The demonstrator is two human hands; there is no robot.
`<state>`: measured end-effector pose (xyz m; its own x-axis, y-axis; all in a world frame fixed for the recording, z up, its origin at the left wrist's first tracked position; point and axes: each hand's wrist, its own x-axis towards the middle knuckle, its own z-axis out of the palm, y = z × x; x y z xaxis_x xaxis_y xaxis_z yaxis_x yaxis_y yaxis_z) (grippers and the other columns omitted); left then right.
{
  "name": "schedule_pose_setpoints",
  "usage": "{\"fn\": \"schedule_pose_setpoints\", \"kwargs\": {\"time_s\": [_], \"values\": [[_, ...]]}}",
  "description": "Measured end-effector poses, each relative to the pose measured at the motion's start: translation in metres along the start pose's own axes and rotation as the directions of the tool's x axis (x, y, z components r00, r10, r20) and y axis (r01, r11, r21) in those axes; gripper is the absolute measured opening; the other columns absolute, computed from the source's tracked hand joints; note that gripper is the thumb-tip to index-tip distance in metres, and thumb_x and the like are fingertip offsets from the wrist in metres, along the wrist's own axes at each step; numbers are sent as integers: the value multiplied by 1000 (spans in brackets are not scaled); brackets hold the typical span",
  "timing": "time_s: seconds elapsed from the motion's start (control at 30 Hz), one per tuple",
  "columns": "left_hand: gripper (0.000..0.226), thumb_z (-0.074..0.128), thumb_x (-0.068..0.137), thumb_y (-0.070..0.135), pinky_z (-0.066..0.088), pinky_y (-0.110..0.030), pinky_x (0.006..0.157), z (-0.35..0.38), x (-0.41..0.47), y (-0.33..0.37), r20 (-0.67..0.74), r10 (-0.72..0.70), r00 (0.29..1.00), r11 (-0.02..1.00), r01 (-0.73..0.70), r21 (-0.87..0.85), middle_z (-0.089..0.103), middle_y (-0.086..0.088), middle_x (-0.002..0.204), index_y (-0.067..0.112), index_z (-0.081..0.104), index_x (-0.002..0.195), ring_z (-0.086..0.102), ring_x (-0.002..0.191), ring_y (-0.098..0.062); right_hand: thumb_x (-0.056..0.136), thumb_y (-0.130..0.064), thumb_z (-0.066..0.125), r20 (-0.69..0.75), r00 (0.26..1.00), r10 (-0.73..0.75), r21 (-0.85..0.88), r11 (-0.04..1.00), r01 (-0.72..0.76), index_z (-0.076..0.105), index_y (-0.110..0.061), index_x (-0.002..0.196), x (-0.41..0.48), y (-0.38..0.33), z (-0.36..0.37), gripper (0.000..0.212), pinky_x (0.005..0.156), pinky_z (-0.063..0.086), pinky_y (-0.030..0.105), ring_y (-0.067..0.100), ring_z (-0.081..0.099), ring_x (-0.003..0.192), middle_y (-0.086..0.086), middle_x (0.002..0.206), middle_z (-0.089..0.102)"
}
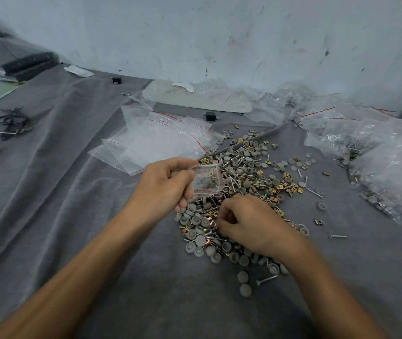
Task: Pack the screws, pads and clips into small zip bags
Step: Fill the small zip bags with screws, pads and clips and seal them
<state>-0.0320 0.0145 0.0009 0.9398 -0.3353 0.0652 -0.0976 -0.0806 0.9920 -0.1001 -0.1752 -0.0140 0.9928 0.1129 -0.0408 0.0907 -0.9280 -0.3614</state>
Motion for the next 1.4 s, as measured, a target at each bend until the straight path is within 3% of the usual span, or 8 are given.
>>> {"fn": "schedule_pose_setpoints", "kwargs": {"time_s": [0.37,0.57,0.7,0.8,0.9,1.07,1.27,1.4], "values": [[24,53,100,7,42,-18,40,0,0,0,2,-9,1000,1000,9,10,62,-1,55,23,67,111,52,44,-10,93,-59,60,-65,998,18,-137,990,-27,66,-31,93,-1,-2,5,28,74,37,31,16,55,95,-9,98,60],[24,53,100,7,41,-19,40,-1,-1,0,7,-8,1000,1000,8,10,62,-1,55,23,67,112,52,44,-10,98,-49,55,-73,997,35,-99,994,-42,61,-33,99,-3,-1,-5,17,79,46,32,9,55,97,-15,101,56],[25,53,100,7,41,-19,40,-1,-1,-1,13,2,1000,1000,-2,24,63,-1,55,23,67,113,53,44,-10,97,-37,60,-472,879,71,247,967,54,61,-32,96,-6,3,-24,5,65,39,16,0,54,76,-17,90,56],[25,53,100,7,41,-19,40,1,-1,-2,24,8,1000,999,-9,31,63,-1,56,23,67,114,53,44,-10,95,-34,63,-576,817,19,326,922,209,65,-32,102,-6,-9,-26,7,64,40,12,3,55,74,-18,87,57],[25,53,100,7,42,-20,41,1,-1,-2,19,16,1000,999,-16,41,62,-2,55,22,68,113,52,44,-11,97,-25,58,-513,851,-108,185,955,233,67,-28,113,-3,-17,-19,19,78,35,13,-4,49,90,-12,112,53],[20,59,95,13,37,-21,43,2,-6,3,58,154,986,986,-158,59,57,-1,50,25,74,102,46,44,-12,90,-4,63,-366,910,-196,-53,980,190,71,-23,117,-1,-8,-14,34,110,31,34,26,30,141,2,158,35],[50,73,75,66,53,-32,62,-8,-13,6,118,329,937,887,-349,302,64,12,84,44,63,118,59,71,-7,96,-26,64,-548,825,-138,164,949,268,73,-18,108,2,-10,-24,17,94,48,28,7,58,110,-8,116,65],[12,77,86,37,52,-42,63,-11,-10,11,25,451,892,835,-432,340,67,6,84,37,71,96,59,70,-18,94,-20,71,-591,806,-8,350,898,266,74,-21,103,-2,-9,-37,10,75,51,25,6,62,87,-10,101,66]]}}
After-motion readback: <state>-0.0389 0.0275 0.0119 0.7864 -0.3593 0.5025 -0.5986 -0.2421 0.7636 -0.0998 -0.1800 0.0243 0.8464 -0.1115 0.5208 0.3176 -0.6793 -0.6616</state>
